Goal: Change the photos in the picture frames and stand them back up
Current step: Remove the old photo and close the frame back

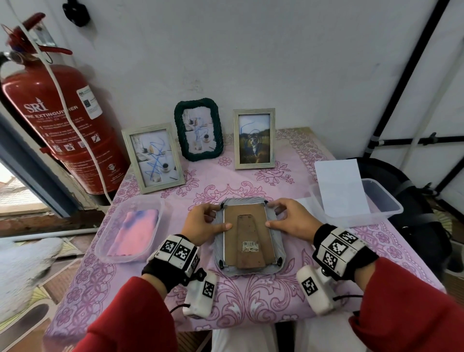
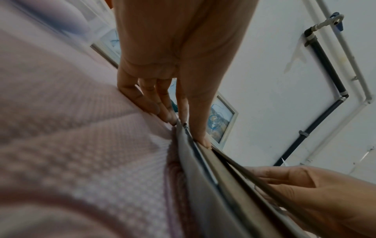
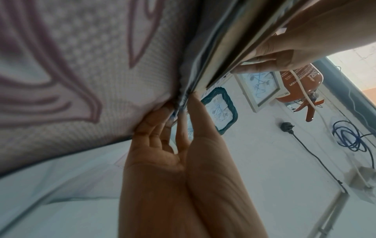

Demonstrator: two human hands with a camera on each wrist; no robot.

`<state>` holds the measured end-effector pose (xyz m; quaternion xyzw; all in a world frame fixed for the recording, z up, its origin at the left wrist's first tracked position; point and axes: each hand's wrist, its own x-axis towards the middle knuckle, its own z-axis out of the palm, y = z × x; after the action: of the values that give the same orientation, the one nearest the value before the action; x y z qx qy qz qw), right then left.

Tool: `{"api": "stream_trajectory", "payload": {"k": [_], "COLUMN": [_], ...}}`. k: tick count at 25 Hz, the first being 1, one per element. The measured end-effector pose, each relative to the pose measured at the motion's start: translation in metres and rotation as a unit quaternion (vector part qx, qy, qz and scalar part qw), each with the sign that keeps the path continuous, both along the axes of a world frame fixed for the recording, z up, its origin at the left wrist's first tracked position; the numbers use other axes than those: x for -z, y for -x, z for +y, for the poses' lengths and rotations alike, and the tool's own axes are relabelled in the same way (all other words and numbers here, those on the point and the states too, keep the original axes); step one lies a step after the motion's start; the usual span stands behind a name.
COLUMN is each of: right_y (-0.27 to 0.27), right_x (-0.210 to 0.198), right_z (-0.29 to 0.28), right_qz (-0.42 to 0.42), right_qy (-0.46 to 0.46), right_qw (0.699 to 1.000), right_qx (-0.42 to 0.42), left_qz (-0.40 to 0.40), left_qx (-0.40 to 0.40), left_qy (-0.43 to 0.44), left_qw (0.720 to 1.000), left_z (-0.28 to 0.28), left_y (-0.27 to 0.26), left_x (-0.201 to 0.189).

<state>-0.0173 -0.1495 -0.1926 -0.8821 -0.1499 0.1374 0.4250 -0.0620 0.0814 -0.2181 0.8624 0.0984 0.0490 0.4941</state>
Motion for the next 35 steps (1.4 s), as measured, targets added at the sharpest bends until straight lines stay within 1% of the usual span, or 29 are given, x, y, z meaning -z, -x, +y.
{"api": "stream_trajectory", "payload": {"k": [2,6,10,16,19,22,25,28,35], "right_y": [-0.002,-0.001,0.003,0.003,0.003,0.002,0.0,0.001,0.0], "right_x": [0.0,0.002,0.005,0.005,0.008,0.01,0.011,0.011,0.012], "right_z": [0.0,-0.001,-0.001,0.0,0.001,0.0,-0.001,-0.003,-0.002], "right_qz": [0.002,-0.01,-0.031,-0.023,-0.037,-0.036,-0.042,-0.042,-0.033], "right_qy": [-0.002,0.007,0.012,0.003,0.007,-0.003,0.017,0.029,0.023], "right_qw": [1.0,1.0,0.999,1.0,0.999,0.999,0.999,0.998,0.999], "right_qx": [-0.009,0.012,0.011,-0.001,-0.015,0.0,-0.014,-0.027,-0.019], "left_qz": [-0.001,-0.003,-0.007,-0.009,-0.01,-0.013,-0.014,-0.017,-0.017], "left_qx": [0.0,0.005,0.005,0.009,0.009,0.009,0.011,0.011,0.012], "left_qy": [0.012,0.017,0.024,0.033,0.038,0.041,0.044,0.04,0.019], "left_qw": [1.0,1.0,1.0,0.999,0.999,0.999,0.999,0.999,1.0], "left_z": [0.001,0.001,0.002,0.002,0.003,0.002,0.002,0.002,0.001], "left_y": [0.0,-0.001,-0.001,-0.001,-0.002,-0.001,-0.001,-0.001,0.001], "left_x": [0.002,0.003,0.004,0.005,0.006,0.006,0.007,0.007,0.006]}}
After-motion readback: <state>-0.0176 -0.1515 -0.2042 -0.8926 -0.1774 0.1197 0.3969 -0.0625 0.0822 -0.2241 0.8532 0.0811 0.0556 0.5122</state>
